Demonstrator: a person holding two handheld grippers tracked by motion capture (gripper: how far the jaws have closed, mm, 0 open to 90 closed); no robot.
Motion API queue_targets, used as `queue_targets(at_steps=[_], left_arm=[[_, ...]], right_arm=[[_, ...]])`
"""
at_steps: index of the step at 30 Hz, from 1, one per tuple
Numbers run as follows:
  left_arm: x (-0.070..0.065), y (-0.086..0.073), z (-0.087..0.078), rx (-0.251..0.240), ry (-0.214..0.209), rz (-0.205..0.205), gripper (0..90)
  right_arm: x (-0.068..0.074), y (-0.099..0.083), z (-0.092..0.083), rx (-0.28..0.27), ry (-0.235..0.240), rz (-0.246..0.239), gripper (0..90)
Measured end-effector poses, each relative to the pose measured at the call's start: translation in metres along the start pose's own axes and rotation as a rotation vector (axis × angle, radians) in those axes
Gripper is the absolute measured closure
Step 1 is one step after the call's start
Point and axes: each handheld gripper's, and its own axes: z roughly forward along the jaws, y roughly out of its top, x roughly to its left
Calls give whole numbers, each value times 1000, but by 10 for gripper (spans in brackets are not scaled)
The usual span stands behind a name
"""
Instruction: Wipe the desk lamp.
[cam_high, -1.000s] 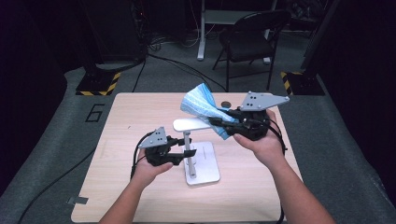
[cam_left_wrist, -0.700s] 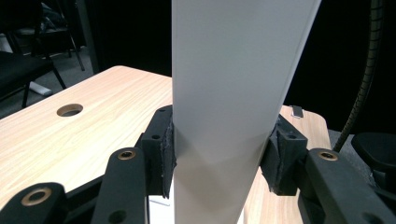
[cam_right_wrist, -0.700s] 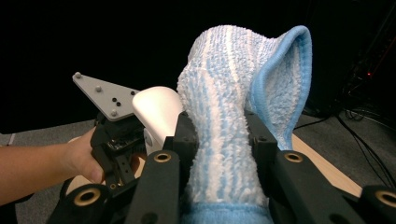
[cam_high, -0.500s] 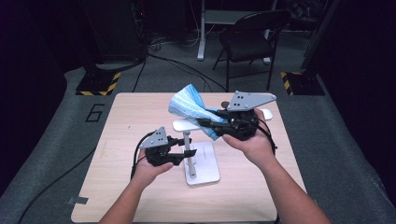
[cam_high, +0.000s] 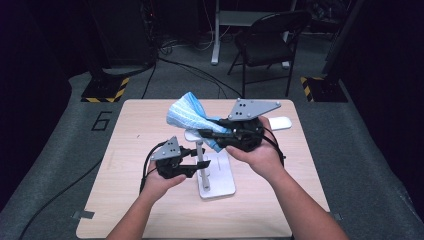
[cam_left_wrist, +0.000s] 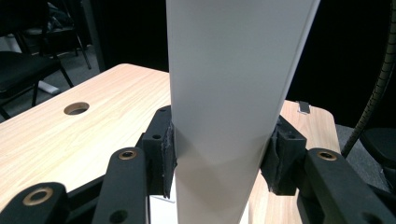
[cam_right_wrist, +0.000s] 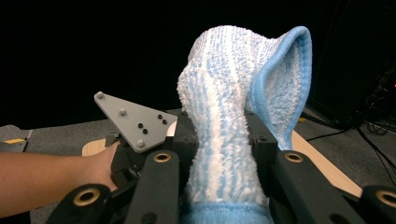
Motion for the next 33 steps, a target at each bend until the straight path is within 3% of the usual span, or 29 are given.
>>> queue_targets(at_steps=[16,22,27,33], left_arm=[[-1,-1,0,-8,3,-6,526],[-1,-1,1,-7,-2,-8,526],[0,-1,-1,-2,0,-8,526],[0,-1,-1,2,4,8,525]], right_arm=[[-5,-5,-8,-5,-4,-13,716],[-12,-11,-18,-14,-16,25,716],[-7,-7,-14,1,-23,12,715],[1,-2,-2,-8,15,-3,715]])
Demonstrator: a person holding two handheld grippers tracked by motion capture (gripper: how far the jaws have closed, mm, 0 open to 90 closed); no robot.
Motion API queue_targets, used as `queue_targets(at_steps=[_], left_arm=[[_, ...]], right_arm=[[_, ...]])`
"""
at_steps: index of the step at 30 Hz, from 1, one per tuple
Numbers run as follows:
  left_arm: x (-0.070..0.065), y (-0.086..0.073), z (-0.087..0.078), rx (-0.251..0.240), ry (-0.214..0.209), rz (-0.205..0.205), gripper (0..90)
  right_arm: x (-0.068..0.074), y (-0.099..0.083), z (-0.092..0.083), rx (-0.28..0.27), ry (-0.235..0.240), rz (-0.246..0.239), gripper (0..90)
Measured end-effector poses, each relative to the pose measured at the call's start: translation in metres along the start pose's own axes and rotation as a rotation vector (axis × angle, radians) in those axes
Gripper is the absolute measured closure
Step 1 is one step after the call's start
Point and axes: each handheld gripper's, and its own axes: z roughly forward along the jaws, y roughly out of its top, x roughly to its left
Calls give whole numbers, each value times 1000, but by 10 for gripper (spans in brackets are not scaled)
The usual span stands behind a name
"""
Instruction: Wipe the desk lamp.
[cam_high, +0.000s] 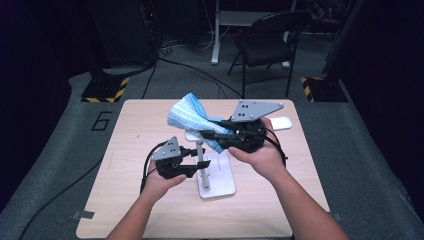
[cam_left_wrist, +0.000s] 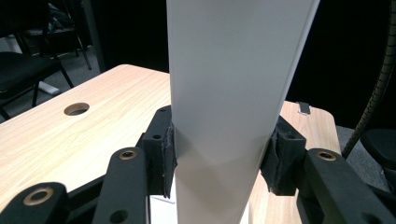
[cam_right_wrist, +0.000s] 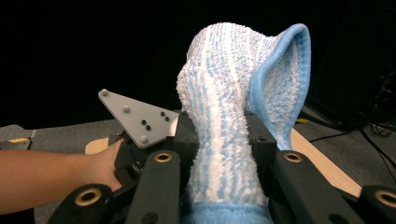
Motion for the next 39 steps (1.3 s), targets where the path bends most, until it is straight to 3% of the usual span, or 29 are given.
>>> queue_targets(at_steps=[7,17,25,31,39], left_arm=[[0,0,0,-1,4,0,525],[-1,0,1,-9,10,1,525],[0,-1,0,-5,10,6,526],[-1,-1,1,-13,8,-4,526],[0,-1,1,-15,9,-6,525]], right_arm=[[10,4,10,-6,45,-22,714],[13,3,11,-11,56,-33,716],[9,-5,-3,-15,62,-25,720],[7,-14,-14,-32,67,6,721],[9,-20,-19,-32,65,4,722]])
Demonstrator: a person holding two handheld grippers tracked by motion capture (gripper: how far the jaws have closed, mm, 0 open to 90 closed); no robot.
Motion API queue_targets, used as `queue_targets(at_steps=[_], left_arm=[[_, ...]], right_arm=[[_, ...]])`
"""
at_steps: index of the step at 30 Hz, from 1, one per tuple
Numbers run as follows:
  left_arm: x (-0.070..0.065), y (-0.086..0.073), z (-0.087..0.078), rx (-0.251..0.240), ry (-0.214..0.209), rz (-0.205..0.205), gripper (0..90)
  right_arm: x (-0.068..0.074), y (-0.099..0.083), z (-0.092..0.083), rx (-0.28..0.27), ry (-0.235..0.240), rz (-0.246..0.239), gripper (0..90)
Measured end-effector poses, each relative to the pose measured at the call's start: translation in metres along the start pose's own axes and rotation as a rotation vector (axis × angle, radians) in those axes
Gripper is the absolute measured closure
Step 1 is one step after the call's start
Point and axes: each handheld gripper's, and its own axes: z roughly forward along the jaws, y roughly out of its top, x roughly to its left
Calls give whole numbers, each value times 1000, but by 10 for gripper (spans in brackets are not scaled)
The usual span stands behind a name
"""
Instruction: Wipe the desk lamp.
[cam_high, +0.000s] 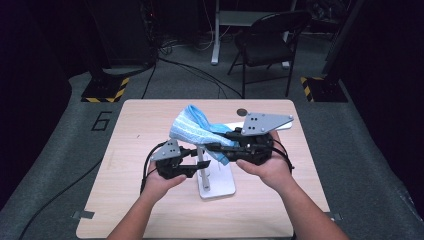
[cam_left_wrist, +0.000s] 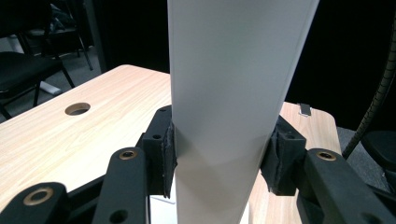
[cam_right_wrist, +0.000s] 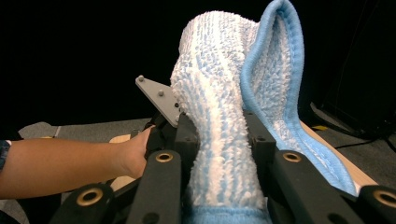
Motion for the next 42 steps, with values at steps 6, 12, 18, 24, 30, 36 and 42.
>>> queue_targets(at_steps=[6,12,18,24,30,36,42], left_arm=[[1,0,-1,4,-2,3,525],[1,0,-1,4,-2,1,525],[1,0,0,1,-4,-1,524],[2,0,-1,8,-11,-5,523],[2,0,-1,11,-12,-5,523],[1,0,-1,7,-12,-14,523],[1,0,-1,7,-13,-14,523]], right_arm=[[0,0,-2,8,4,0,722],[-1,-3,-7,8,6,7,723],[-3,-10,-14,8,14,20,724],[-5,-15,-20,3,21,32,725],[-5,-19,-24,5,20,37,725],[-4,-24,-27,5,20,44,725],[-5,-36,-32,-4,39,60,725]])
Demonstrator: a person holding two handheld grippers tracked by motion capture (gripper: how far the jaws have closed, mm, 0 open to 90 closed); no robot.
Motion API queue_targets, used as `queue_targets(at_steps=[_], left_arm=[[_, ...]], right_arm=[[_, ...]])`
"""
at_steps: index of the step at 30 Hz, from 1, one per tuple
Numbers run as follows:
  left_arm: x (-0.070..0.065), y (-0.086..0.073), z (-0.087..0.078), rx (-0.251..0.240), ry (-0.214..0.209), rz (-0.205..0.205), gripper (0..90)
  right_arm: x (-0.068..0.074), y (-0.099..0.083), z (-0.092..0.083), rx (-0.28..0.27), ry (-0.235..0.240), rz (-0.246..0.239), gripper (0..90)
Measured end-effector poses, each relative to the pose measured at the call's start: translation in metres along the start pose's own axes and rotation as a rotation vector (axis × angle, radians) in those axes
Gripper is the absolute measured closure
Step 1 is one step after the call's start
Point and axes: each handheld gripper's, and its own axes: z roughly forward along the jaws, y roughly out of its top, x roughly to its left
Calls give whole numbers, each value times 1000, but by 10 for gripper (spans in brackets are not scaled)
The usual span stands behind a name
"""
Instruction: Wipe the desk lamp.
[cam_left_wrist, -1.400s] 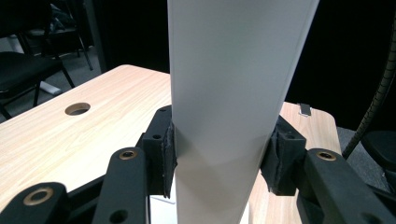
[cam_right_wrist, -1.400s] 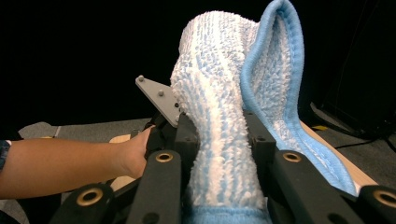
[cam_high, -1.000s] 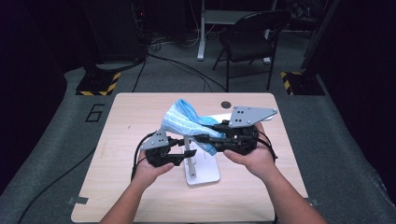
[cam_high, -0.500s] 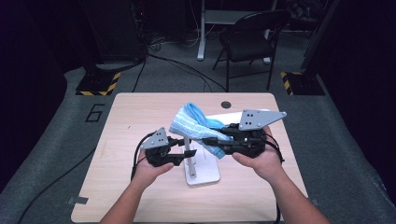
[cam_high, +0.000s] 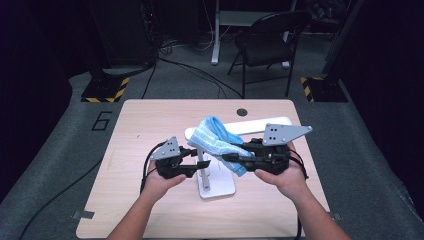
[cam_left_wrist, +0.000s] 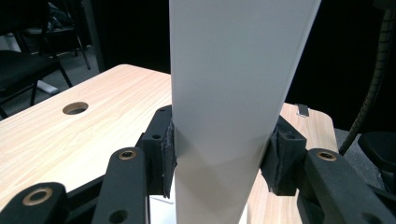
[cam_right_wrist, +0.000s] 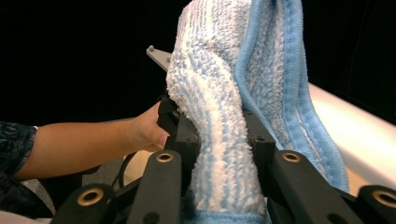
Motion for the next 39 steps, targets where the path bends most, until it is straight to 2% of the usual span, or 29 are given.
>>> queue_targets(at_steps=[13,22,27,39], left_arm=[[0,0,0,-1,2,-1,522],[0,0,0,9,-8,-3,521],[0,0,0,0,-3,-2,521],[-1,-1,0,0,-4,-6,521]], right_arm=[[3,-28,-16,6,-3,18,724],[4,-50,-24,28,-38,28,724],[1,-68,-25,67,-75,54,722],[-11,-99,-24,70,-115,76,719]])
